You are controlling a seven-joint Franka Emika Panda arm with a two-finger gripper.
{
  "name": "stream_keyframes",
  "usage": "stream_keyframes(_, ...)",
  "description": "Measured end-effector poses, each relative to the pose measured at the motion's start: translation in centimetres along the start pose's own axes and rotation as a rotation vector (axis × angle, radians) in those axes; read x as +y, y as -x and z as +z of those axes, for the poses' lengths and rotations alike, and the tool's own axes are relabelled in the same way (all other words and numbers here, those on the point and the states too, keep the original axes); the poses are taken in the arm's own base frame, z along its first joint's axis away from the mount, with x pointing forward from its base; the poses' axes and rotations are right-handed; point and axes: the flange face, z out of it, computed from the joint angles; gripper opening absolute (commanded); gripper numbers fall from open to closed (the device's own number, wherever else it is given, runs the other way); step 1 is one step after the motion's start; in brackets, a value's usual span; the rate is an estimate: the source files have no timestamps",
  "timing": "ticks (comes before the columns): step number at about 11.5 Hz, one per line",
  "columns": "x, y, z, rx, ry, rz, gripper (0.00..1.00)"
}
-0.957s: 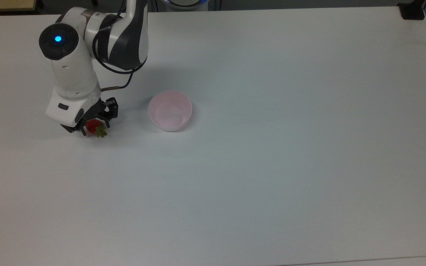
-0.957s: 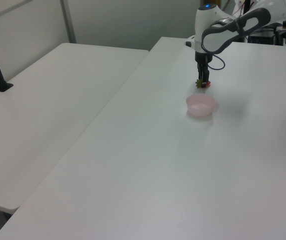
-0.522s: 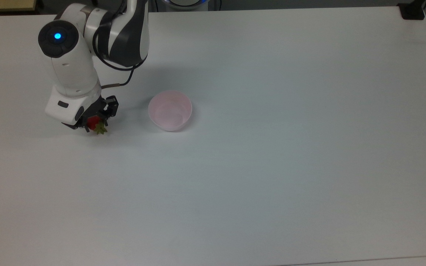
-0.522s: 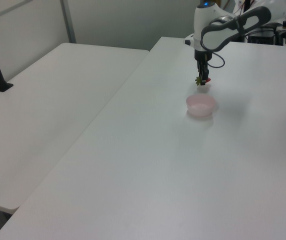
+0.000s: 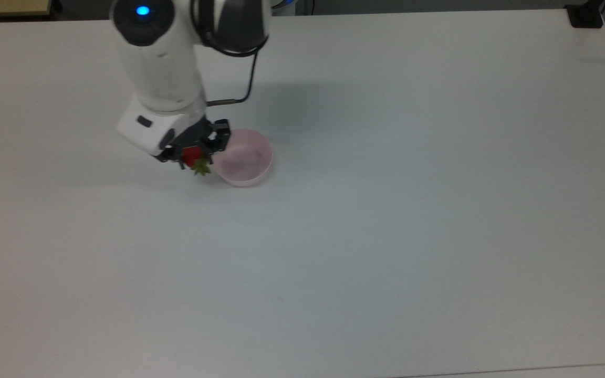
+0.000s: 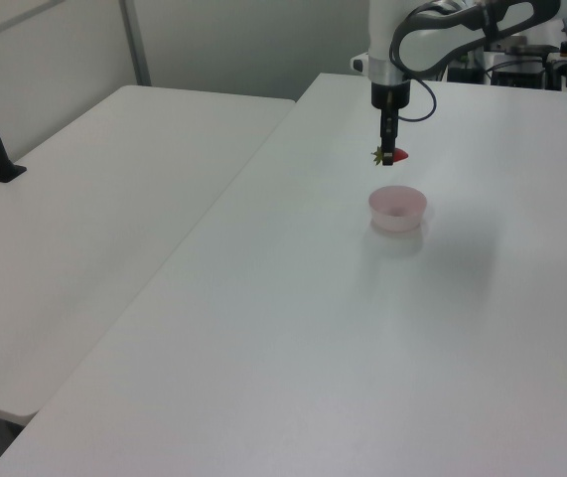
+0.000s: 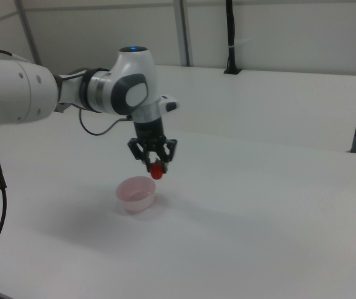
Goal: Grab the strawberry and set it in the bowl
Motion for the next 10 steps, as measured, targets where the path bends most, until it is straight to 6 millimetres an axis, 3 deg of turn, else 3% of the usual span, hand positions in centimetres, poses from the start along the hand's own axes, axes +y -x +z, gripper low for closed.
stream_keyframes(1, -2.1, -0.3, 0.1, -0.026, -0.008, 0.016, 0.39)
stream_keyframes(2, -4.2, -0.4, 0.7, -0.06, -0.012, 0.023, 0.47)
stream_keyframes(4, -6.7, -0.1, 2.3, -0.106, -0.004, 0.01, 1.0)
stream_keyframes(6, -7.3, 0.2, 3.2, -0.125, -0.004, 0.014, 1.0)
stream_keyframes(8, -7.3, 0.4, 2.8, -0.138, -0.003, 0.039, 1.0)
stream_keyframes(10, -7.7, 1.2, 0.0, -0.166, 0.001, 0.06, 1.0)
